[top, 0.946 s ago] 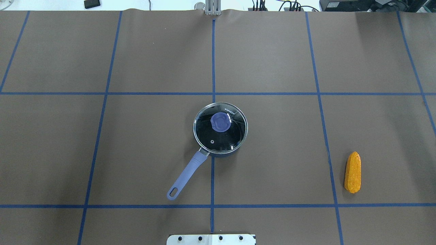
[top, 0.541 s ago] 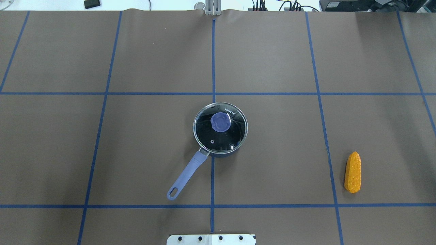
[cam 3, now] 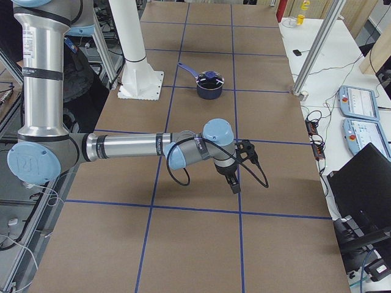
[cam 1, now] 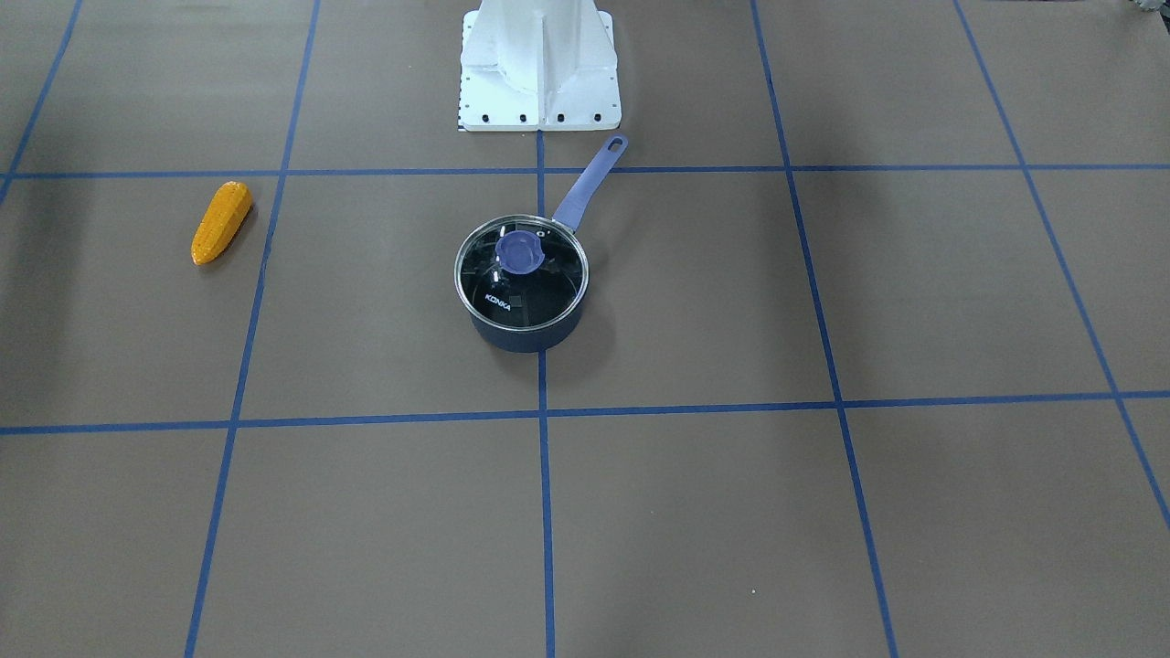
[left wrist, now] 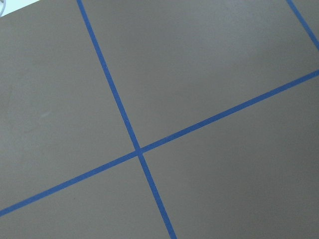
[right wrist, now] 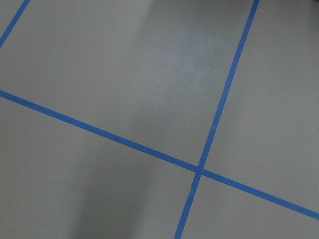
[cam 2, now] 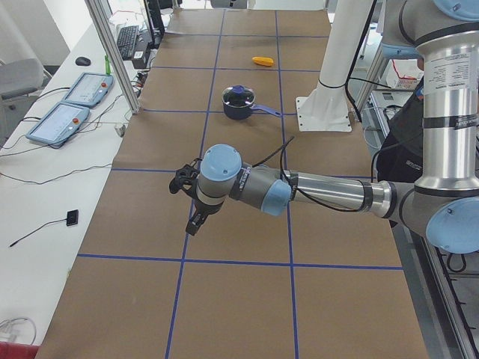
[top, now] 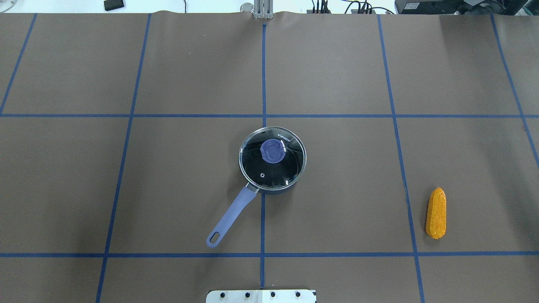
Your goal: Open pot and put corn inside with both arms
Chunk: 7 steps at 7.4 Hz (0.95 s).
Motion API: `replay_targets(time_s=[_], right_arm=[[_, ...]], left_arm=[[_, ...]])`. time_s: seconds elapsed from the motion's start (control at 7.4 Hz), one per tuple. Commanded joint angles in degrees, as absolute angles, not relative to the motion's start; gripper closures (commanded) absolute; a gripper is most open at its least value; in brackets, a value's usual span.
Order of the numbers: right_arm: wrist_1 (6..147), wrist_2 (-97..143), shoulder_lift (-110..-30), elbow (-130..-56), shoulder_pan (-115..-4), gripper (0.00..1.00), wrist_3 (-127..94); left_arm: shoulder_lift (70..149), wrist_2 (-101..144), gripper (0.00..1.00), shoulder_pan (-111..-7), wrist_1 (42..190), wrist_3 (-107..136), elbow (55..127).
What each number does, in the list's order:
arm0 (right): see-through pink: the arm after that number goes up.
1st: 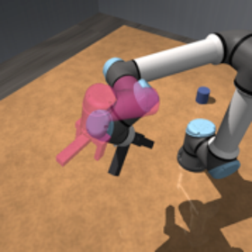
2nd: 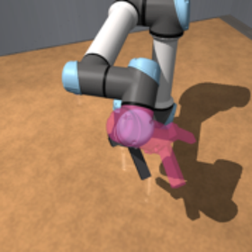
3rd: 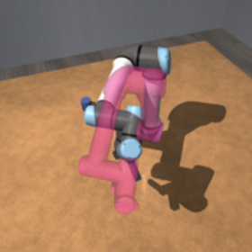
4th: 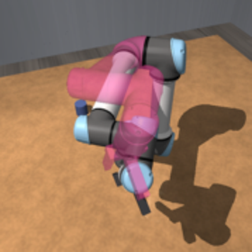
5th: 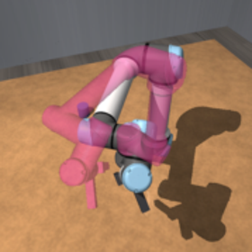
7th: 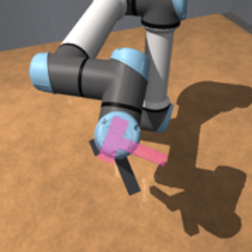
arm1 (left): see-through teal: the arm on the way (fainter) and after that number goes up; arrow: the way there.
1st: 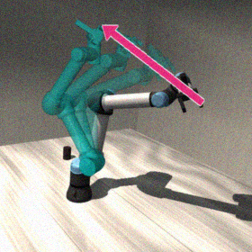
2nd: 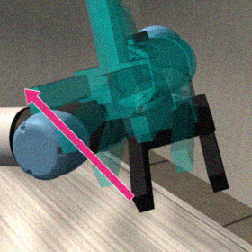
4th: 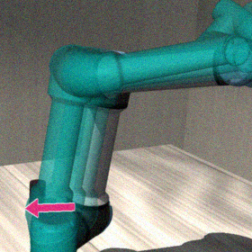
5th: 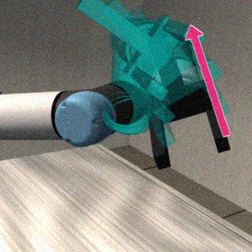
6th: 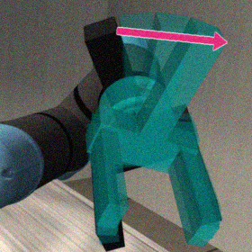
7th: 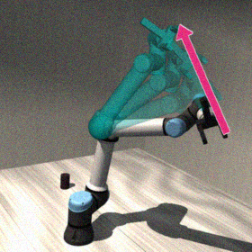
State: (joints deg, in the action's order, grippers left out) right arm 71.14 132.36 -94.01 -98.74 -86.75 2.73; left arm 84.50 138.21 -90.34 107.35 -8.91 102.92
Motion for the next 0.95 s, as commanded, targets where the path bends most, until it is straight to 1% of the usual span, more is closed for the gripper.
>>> replay_targets(time_s=[0.0, 0.14, 0.27, 0.41, 0.81], right_arm=[[70.3, 132.6, -93.2, -99.6, -86.7, 0.00, -1.6], [70.3, 133.5, -91.4, -99.7, -85.9, 0.00, -8.6], [70.3, 134.0, -89.9, -99.8, -83.2, 0.00, -13.8], [70.3, 133.2, -89.1, -99.8, -80.7, 0.00, -17.6], [70.3, 132.9, -88.6, -99.5, -78.9, 0.00, -18.6]], left_arm=[[87.3, 139.5, 0.02, -89.0, 112.3, -2.3, 104.1], [90.5, 139.5, 0.02, -86.0, 112.5, 5.3, 105.0], [91.8, 138.9, 0.01, -80.6, 112.6, 12.9, 106.4], [95.8, 138.5, 0.01, -75.8, 112.6, 21.1, 106.5], [106.8, 127.1, 0.01, -58.1, 111.3, 40.7, 106.2]])
